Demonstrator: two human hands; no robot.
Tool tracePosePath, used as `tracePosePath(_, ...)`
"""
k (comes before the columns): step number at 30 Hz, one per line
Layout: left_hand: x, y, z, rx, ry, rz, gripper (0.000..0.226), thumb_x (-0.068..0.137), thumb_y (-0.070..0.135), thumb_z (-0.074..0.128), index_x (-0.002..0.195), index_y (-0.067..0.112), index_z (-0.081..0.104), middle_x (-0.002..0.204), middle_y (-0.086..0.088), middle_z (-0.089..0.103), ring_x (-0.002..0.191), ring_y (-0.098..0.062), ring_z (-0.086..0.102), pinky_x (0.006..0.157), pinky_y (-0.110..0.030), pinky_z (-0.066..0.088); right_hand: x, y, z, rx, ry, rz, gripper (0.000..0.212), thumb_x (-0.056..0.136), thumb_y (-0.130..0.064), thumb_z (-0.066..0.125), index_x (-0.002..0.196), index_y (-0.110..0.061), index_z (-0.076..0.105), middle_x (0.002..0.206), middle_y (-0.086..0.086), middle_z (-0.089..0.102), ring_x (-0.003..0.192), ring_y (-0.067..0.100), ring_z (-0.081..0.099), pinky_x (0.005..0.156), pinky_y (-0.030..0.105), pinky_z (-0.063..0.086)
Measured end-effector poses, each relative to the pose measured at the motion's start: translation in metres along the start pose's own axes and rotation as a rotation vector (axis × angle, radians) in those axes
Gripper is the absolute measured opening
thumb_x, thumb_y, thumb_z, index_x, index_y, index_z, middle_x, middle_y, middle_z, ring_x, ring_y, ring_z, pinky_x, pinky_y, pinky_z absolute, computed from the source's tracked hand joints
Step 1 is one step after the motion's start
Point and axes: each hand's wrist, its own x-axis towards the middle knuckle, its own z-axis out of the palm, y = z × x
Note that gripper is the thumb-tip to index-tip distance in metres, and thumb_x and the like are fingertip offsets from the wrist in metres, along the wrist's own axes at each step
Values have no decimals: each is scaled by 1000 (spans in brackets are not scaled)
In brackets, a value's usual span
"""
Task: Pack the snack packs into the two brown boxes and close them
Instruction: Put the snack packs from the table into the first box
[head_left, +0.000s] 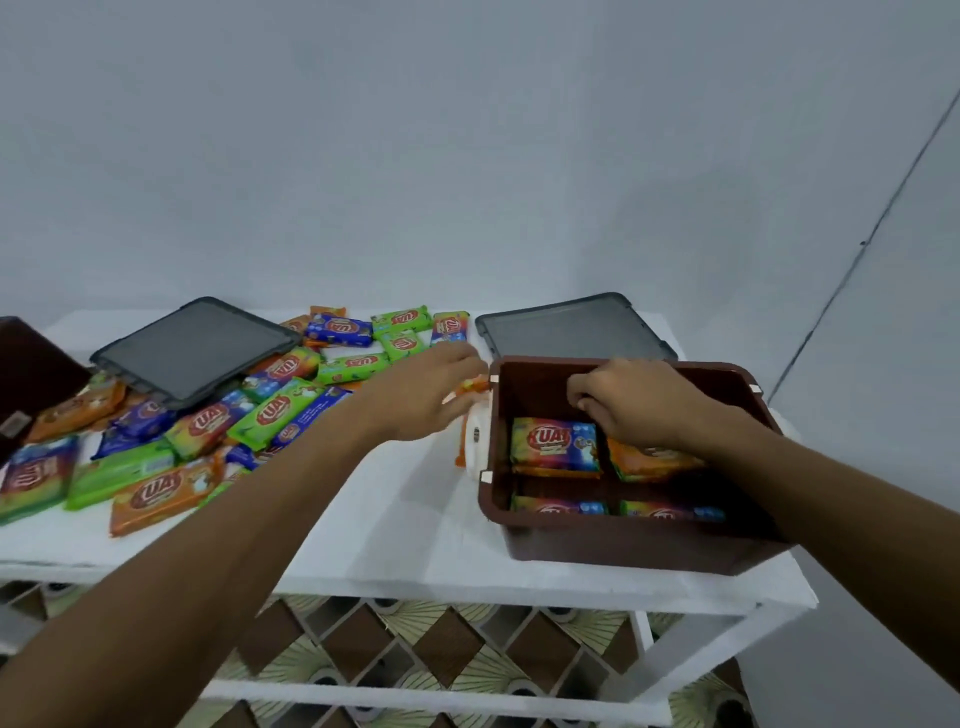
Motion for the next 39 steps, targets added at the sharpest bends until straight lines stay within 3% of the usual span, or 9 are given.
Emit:
tracePosePath(7,-83,-106,20,215,-249,-535,65,86,46,64,140,16,43,133,-9,46,119,-27,47,93,-40,48,57,-64,-19,80,135,-28,19,96,-29,39,94,-29,58,91,-4,67,76,21,60,66,36,51)
tracePosePath(10,-98,-127,26,112,-240,-545,66,82,43,70,137,14,48,129,-12,51,115,-28,50,90,-37,46,84,-94,-20,89,111,-52,17,95,-27,40,93,-27,57,91,-5,65,77,21,58,67,39,52)
tracePosePath(14,-94,-147,14,-160,-91,-611,19,92,26,56,102,11,55,99,-15,62,85,-29,60,65,-38,44,116,-129,-20,64,-15,-54,10,96,-28,44,96,-29,54,92,-6,60,81,18,55,71,37,50)
tracePosePath(21,-116,-186,0,-609,71,-813,30,101,19,41,125,12,57,116,-8,60,93,-21,59,74,-34,45,170,-185,13,13,-295,-81,38,94,-26,57,131,-29,52,131,1,57,120,23,51,84,38,47)
tracePosePath(24,-125,-200,-10,-726,74,-822,25,103,23,42,122,15,57,104,-5,67,82,-16,63,69,-30,50,184,-212,30,-7,-299,-113,55,93,-23,56,145,-27,39,145,5,44,128,26,46,89,43,51)
tracePosePath(28,-138,-210,-16,-761,9,-804,27,103,24,43,122,11,56,93,-6,68,71,-17,57,62,-29,44,189,-233,47,26,-259,-143,53,91,-41,60,137,-19,49,153,10,30,130,30,41,93,45,49)
tracePosePath(33,-150,-215,-17,-798,-14,-790,25,102,24,44,122,12,54,93,-3,60,72,-13,53,64,-26,43,188,-242,51,109,-223,-103,49,81,-44,72,112,-11,52,111,6,54,91,18,45,74,34,44)
tracePosePath(37,-153,-215,-19,-918,-30,-803,14,102,20,46,110,16,56,101,-8,68,80,-15,66,64,-24,51,185,-247,42,116,-208,-51,51,83,-21,66,124,-12,37,92,6,49,82,21,49,57,29,35)
tracePosePath(39,-152,-215,-20,-922,-36,-796,14,102,19,45,111,16,55,103,-8,68,81,-16,65,65,-24,51,188,-241,34,208,-248,42,53,86,-14,60,133,-12,36,102,9,55,89,23,55,61,30,43)
